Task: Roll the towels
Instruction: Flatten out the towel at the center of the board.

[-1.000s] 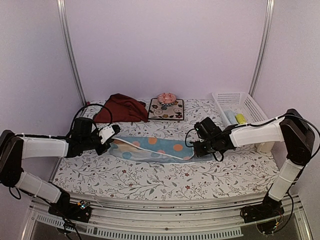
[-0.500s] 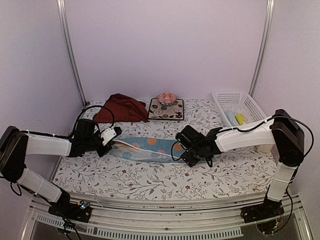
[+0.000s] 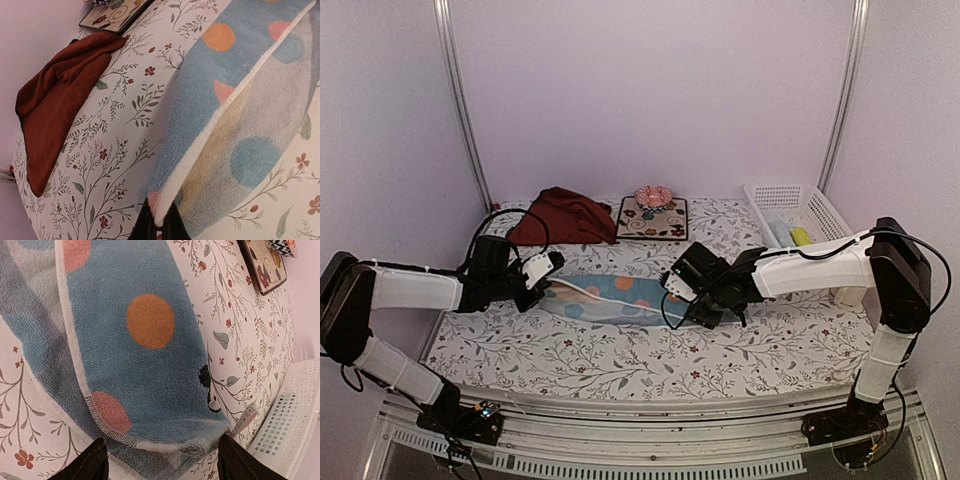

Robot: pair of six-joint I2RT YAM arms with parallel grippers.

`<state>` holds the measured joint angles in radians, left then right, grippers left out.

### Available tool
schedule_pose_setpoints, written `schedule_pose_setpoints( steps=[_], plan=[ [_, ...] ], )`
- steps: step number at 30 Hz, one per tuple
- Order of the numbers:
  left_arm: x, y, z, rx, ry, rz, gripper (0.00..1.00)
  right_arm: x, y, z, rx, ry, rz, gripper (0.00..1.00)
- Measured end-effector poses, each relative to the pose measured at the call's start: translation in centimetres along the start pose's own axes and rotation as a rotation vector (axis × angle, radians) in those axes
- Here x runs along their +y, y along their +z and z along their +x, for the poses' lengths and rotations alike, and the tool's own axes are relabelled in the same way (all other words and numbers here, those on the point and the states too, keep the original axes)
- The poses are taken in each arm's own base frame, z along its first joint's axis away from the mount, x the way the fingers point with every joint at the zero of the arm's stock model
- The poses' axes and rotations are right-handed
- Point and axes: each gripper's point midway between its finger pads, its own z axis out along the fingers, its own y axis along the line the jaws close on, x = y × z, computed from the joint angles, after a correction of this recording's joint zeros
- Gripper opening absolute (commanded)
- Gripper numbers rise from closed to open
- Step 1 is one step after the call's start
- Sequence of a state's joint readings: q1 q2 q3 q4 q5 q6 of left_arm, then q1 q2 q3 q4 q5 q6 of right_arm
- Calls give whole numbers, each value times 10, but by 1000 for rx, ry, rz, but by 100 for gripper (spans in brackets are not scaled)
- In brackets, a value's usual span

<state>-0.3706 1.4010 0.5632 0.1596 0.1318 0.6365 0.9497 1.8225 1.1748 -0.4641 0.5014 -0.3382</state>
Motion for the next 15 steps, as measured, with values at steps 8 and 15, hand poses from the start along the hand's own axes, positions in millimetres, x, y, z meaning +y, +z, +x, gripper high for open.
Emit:
schedule_pose_setpoints(
  steps=[8,15],
  plan=[
    [0,0,-4,-10,4,9,0,7,-4,11,-42,-261,-13,75],
    [-1,0,-5,-15,3,14,0,-7,-10,-2,-111,-396,55,71]
  ],
)
